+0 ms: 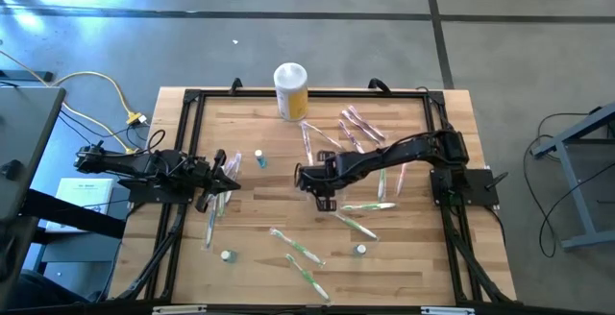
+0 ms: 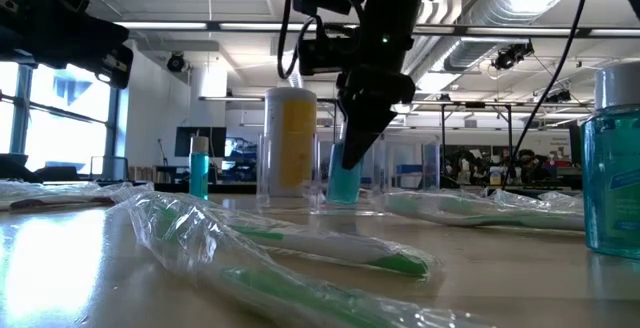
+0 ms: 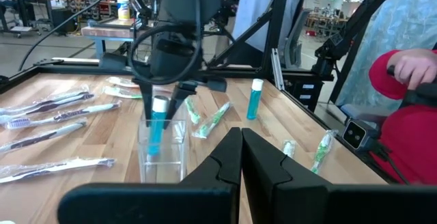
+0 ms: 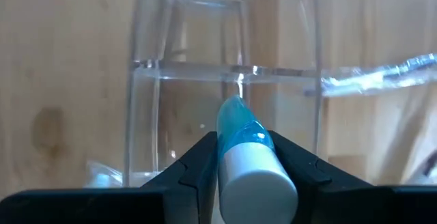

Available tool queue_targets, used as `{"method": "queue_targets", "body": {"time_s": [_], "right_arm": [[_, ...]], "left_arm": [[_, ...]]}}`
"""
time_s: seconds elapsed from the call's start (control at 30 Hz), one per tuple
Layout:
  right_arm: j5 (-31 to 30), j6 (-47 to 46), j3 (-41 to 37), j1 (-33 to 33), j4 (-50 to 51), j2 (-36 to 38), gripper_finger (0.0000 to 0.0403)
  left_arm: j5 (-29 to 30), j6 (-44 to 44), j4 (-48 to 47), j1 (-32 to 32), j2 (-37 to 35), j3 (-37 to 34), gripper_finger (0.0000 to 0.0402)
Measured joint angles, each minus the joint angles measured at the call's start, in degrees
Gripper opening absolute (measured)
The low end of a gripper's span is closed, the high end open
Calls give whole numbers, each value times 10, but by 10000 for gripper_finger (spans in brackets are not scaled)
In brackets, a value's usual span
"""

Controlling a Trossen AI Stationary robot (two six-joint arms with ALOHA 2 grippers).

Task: Pick & Place toothbrushing station
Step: Put the mouthwash bottle into the transparent organizer

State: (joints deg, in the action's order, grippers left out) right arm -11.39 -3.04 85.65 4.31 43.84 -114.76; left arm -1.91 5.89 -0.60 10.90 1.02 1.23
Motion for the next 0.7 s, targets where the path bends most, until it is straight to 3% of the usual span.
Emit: {"method": "queue_targets", "body": {"time_s": [0.33,0.7], "right_arm": [[40,-13,0,-17,5,1,112],[43,-15,1,-17,5,1,179]], "left_arm": [[0,0,0,0,0,0,3],[0,0,0,0,0,0,3]]}}
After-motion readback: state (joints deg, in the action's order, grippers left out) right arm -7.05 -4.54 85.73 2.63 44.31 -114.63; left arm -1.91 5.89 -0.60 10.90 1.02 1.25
